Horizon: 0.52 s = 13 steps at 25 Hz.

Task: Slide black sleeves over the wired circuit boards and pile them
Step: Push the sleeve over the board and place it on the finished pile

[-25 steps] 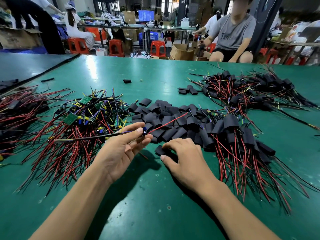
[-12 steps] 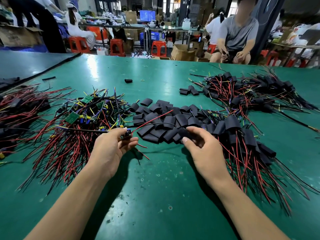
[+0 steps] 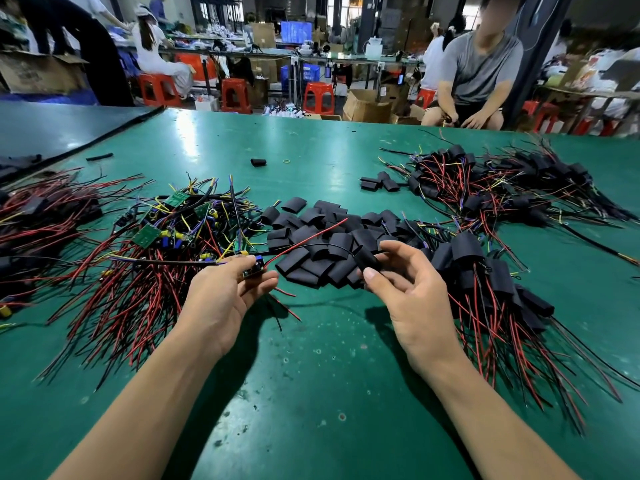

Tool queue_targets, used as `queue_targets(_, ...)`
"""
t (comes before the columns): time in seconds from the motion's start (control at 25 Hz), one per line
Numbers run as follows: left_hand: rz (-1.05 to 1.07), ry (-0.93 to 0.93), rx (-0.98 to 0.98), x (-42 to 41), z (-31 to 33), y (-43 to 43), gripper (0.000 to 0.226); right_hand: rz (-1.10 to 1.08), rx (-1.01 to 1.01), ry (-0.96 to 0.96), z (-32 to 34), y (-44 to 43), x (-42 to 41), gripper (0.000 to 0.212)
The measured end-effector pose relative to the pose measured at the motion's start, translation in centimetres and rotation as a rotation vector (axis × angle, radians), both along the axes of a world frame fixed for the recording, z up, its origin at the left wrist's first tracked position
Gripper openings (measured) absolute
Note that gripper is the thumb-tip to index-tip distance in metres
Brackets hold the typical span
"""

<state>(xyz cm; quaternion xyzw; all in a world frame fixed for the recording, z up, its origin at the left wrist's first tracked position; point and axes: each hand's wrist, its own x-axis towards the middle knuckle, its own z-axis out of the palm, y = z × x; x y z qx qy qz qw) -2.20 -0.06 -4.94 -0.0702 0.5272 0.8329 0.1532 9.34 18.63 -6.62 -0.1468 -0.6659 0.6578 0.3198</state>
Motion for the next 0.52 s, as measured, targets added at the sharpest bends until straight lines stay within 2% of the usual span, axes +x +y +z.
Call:
queue_targets(0.36, 0.000, 0.018, 0.008, -0.02, -0.15, 0.03, 0.006, 0.016, 0.032, 0.018, 0.21, -0.36, 0.17, 0.037)
queue_targets(0.52, -0.039, 0.034, -0.021, -0.01, -0.21, 0.08, 0.010, -0.007, 0.016, 0.045, 0.20, -0.40, 0.12, 0.036)
